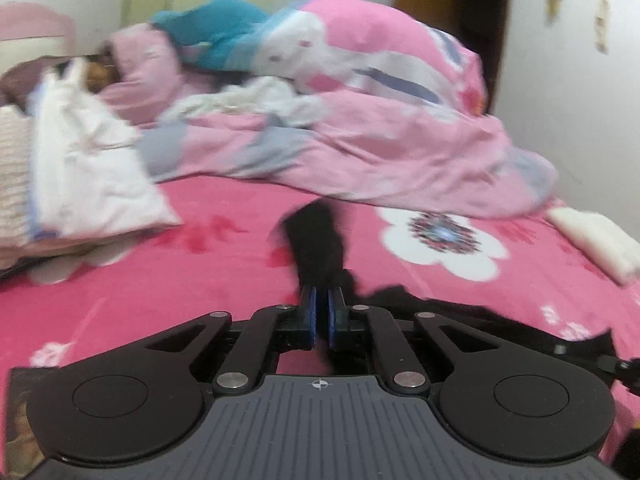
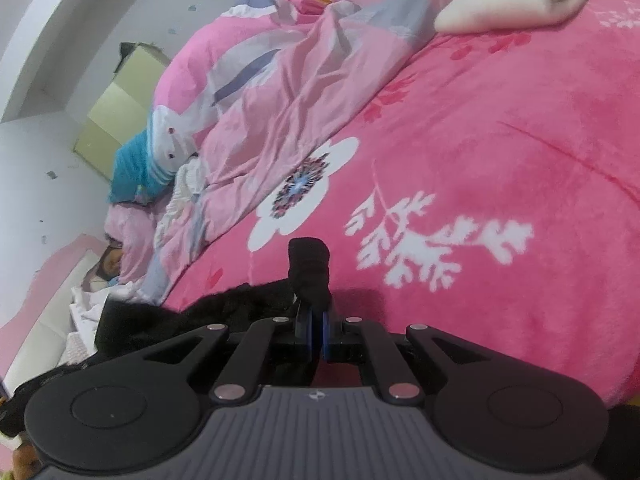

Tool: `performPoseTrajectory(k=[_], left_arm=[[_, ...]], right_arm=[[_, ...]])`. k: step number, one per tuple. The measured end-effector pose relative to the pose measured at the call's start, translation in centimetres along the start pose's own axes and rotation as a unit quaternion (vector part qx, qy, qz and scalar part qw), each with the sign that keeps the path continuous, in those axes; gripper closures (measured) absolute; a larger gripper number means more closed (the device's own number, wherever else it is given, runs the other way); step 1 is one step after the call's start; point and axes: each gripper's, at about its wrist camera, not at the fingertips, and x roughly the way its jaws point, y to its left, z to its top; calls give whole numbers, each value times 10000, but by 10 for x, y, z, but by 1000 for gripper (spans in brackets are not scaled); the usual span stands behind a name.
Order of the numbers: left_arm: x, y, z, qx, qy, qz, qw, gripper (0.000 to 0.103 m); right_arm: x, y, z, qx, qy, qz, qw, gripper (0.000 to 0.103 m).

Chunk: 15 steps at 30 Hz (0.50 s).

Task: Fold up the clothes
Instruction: 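Lift the black garment high with both grippers to unfold it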

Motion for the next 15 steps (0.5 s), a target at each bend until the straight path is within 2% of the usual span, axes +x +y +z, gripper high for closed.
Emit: performPoseTrajectory(k=[3, 5, 8, 10, 12, 14, 15], left_arm=[[2, 23, -5, -194, 153, 285, 9993, 101], [5, 32, -9, -244, 318, 293, 9988, 100], [4, 29, -10, -200, 316, 93, 9993, 96], [4, 22, -7, -131, 261, -163, 9994, 87], [10, 8, 0, -19, 249, -454, 9987, 62], [23, -9, 8, 169, 307, -763, 9965, 47], [31, -19, 13, 289, 352, -920, 9947, 43]], right_arm=[[0, -5, 1, 91, 21, -132, 9999, 99], [1, -7, 0, 125, 69, -142, 9998, 99], [1, -4, -1, 35, 87, -171, 9998, 99], [1, -3, -1, 10, 95, -169, 9998, 99], [2, -4, -1, 12, 124, -159, 9998, 98], [2, -5, -2, 18, 166, -150, 9997, 98], [3, -7, -2, 26, 193, -142, 9997, 98]])
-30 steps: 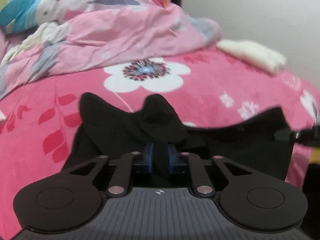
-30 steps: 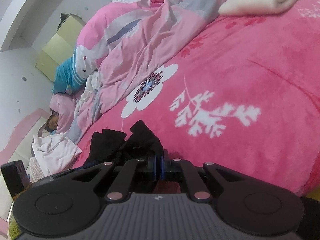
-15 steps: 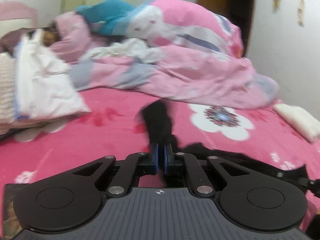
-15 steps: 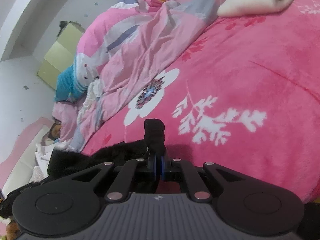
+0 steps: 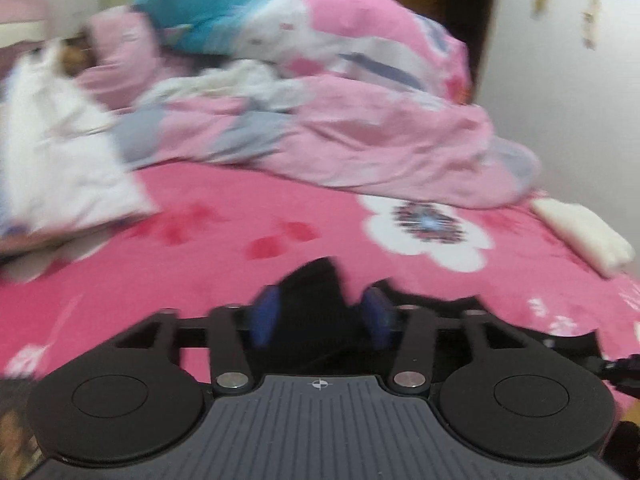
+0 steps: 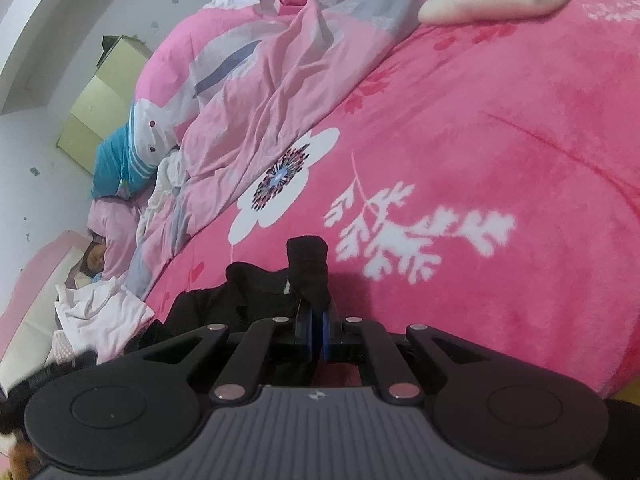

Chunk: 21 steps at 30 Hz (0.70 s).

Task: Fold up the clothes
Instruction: 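Lift the black garment high with both grippers to unfold it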

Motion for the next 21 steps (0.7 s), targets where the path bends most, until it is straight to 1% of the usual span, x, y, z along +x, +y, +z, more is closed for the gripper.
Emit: performPoseTrajectory(k=[1, 2, 3, 5, 7, 9, 11, 13, 14, 15, 17, 18, 19, 20, 21], left_arm=[[12, -8, 5, 131, 94, -145, 9998, 41], [26, -15, 10, 265, 261, -281, 9989, 35], [41, -23, 16, 397, 456, -415, 9973, 33], [73, -33, 23, 615, 905, -628, 9920, 33], [103, -42, 29, 802, 1337, -795, 9846, 32], [129, -48, 32, 954, 1655, -793, 9784, 32], [150, -55, 32, 1211, 1944, -791, 9702, 32], [170, -59, 31, 1450, 2322, -847, 9580, 33], [177, -61, 28, 1551, 2499, -869, 9518, 35], [183, -63, 25, 1642, 2661, -884, 9457, 41], [187, -68, 19, 1938, 2747, -806, 9384, 51], [186, -70, 18, 2068, 2702, -803, 9369, 61], [183, -70, 18, 2108, 2639, -812, 9377, 70], [181, -70, 19, 2105, 2585, -809, 9393, 85], [178, -68, 20, 2074, 2518, -784, 9420, 93]], right_arm=[[0, -2, 0, 14, 25, 13, 10000, 98], [1, -3, -1, 30, 47, 27, 10000, 98], [1, -5, -1, 46, 70, 41, 10000, 98], [2, -7, -1, 61, 106, 59, 9999, 98], [3, -9, -2, 65, 148, 80, 9998, 98], [5, -12, -2, 68, 198, 96, 9997, 97], [7, -13, -3, 67, 233, 109, 9996, 97], [9, -15, -2, 66, 258, 130, 9996, 97], [10, -16, -2, 68, 267, 142, 9995, 97], [10, -16, -2, 62, 276, 150, 9995, 97], [11, -15, -1, 48, 298, 156, 9994, 97], [11, -15, -1, 44, 313, 152, 9994, 96], [11, -14, -1, 55, 339, 153, 9993, 95], [10, -14, -1, 71, 368, 158, 9992, 92], [9, -14, -2, 121, 410, 183, 9989, 87]])
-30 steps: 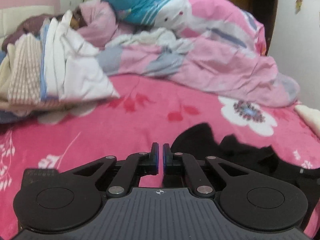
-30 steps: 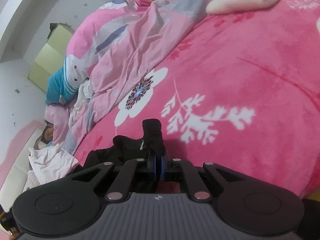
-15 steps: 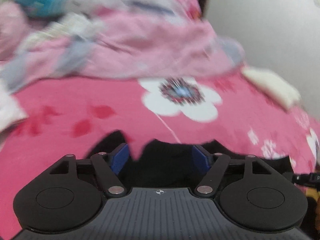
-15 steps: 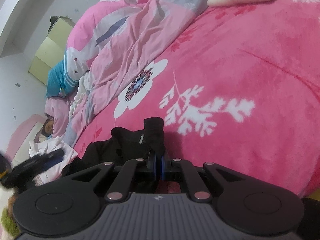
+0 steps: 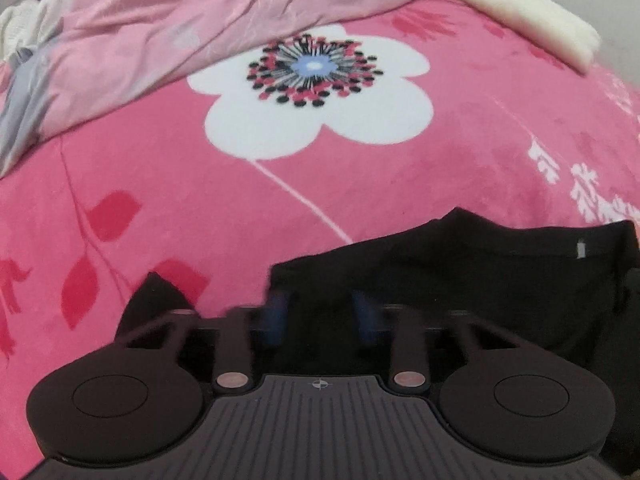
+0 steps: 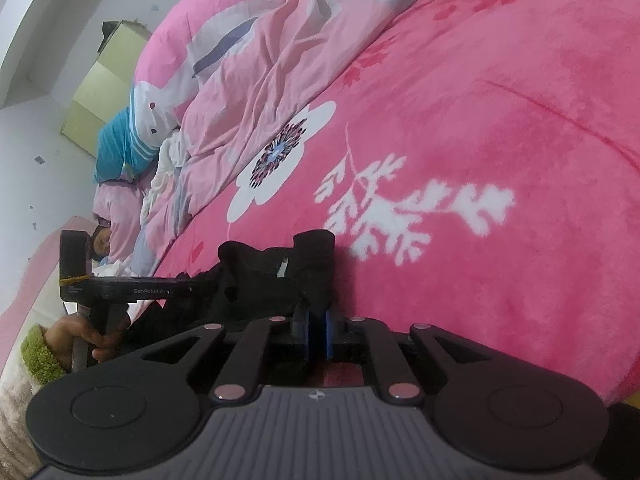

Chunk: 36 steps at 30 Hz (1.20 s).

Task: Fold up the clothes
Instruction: 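Lift the black garment high with both grippers to unfold it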

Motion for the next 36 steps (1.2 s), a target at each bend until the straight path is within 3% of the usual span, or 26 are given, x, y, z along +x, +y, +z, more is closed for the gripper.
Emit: performPoseTrajectory(k=[1, 3, 7, 11, 14, 16, 17, 19, 23, 28, 36], left_arm=[[-3, 3, -2, -71, -84, 23, 9999, 95], [-9, 9, -7, -274, -281, 54, 9992, 98], [-32, 22, -20, -659, -850, 169, 9941, 99], [-73, 29, -41, -978, -1612, 128, 9820, 100], [-101, 31, -58, -1081, -1996, 182, 9737, 100], [-115, 30, -69, -1123, -2160, 321, 9694, 100], [-121, 30, -75, -1158, -2247, 385, 9668, 100], [-132, 30, -85, -1240, -2433, 497, 9607, 100], [-163, 32, -104, -1441, -2874, 682, 9444, 100], [-205, 29, -121, -1640, -3377, 718, 9240, 100], [-255, 6, -129, -1587, -3940, 475, 9040, 100]], right_arm=[[-1, 0, -1, 72, 58, 76, 9999, 83], [-3, 3, -5, 180, 194, 238, 9994, 62], [0, 20, -16, -67, 458, 180, 9988, 59], [10, 35, -20, -297, 490, 2, 9984, 58], [24, 48, -22, -495, 563, 41, 9972, 60], [35, 61, -26, -851, 540, -110, 9949, 68], [39, 68, -29, -1075, 498, -222, 9927, 83], [45, 83, -34, -1495, 386, -436, 9870, 91], [25, 117, -28, -2169, -333, -509, 9743, 93], [-16, 162, -9, -2973, -1415, -541, 9427, 94], [-81, 209, 25, -3517, -2636, -291, 8978, 94]])
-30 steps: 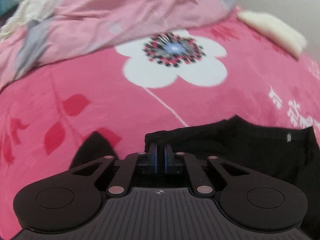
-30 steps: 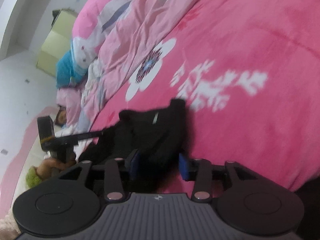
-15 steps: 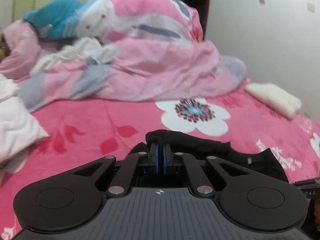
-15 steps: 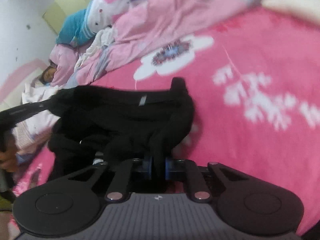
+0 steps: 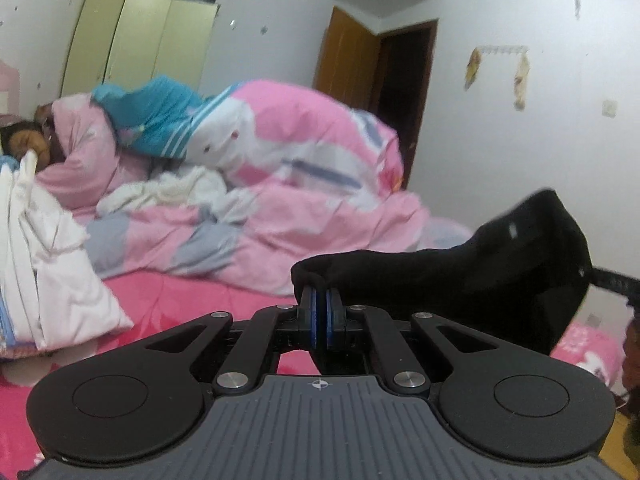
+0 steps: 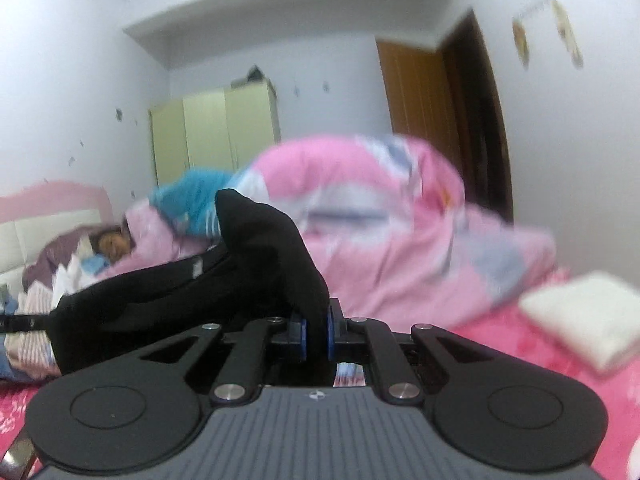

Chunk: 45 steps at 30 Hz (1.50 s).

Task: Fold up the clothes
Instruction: 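Lift the black garment high with both grippers to unfold it, then lay the black garment flat on the bed and open both grippers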

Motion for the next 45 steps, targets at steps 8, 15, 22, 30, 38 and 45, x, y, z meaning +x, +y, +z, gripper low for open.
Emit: performPoseTrajectory(k=[8, 15, 22, 30, 38, 45], left_arm=[[29, 0, 9, -89, 106, -54, 9999, 100], [125, 33, -8, -193, 740, 455, 9960, 100], [235, 64, -5, -285, 1144, 779, 9900, 100], [334, 88, -50, -182, 1957, 1173, 9734, 95], [309, 120, -59, -1488, 2232, 1258, 9551, 80], [203, 89, -30, -1006, 1795, 1126, 9721, 59]], right_arm=[[32, -12, 20, -140, -71, 43, 9999, 94], [138, -37, -17, 53, 920, -172, 9956, 94], [263, -80, -53, 826, 1741, -398, 9805, 94], [370, -105, -123, 1548, 2683, -531, 9493, 90], [347, -167, -137, 3572, 2866, 69, 8889, 58], [252, -187, -100, 4060, 2860, 551, 8662, 44]])
